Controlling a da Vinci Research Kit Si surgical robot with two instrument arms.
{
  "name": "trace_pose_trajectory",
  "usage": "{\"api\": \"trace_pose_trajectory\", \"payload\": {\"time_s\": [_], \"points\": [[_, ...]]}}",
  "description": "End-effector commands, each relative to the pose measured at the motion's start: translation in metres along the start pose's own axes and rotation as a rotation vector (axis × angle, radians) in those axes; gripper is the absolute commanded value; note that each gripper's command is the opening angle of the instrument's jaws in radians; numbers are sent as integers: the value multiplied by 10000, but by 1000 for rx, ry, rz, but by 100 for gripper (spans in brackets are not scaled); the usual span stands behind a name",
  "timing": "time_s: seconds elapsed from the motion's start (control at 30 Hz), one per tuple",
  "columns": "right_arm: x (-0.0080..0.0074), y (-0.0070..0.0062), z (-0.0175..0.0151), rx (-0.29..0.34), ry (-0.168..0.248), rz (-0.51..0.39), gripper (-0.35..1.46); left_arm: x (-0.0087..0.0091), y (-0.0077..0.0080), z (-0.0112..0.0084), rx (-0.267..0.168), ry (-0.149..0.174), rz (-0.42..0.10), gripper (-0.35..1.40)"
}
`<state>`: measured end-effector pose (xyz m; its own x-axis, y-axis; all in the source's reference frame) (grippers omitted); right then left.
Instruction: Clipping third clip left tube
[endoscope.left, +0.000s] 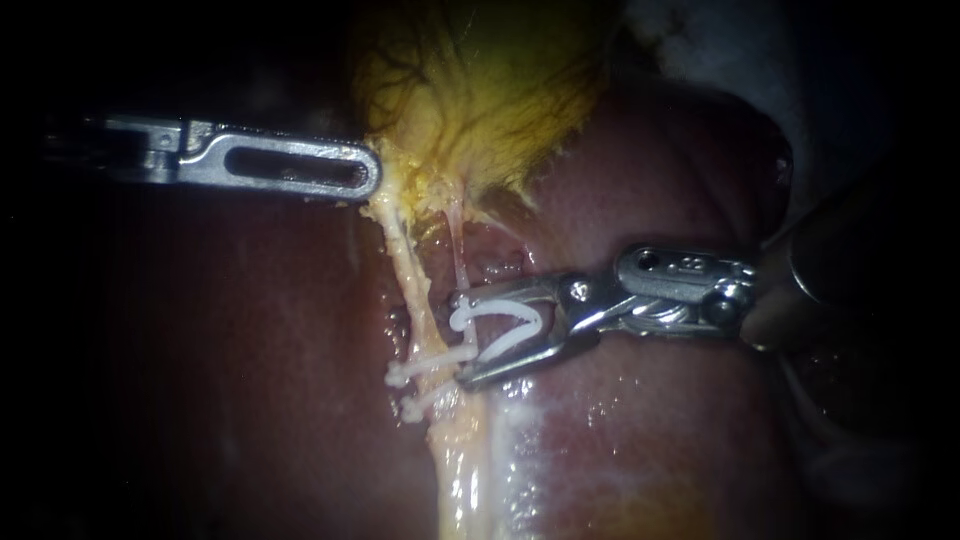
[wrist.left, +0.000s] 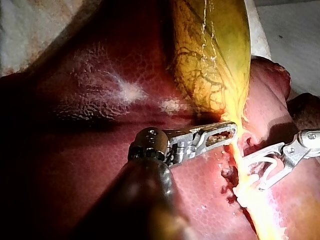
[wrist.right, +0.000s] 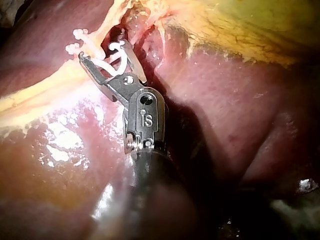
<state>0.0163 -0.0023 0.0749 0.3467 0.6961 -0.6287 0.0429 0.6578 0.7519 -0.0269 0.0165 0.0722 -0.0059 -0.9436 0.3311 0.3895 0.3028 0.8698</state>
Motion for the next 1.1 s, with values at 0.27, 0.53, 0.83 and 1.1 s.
{"api": "trace_pose_trajectory", "payload": {"time_s": [0.27,0.53,0.83,1.1], "points": [[-2,12,7,0,-3,8,51,0,0,1,-1,-1,0,-35],[2,26,14,33,13,42,51,0,0,1,-1,-1,0,-35],[11,27,36,131,47,88,51,1,0,1,-1,-1,1,-35],[16,24,50,239,105,139,50,1,0,1,-1,-1,1,-35]]}}
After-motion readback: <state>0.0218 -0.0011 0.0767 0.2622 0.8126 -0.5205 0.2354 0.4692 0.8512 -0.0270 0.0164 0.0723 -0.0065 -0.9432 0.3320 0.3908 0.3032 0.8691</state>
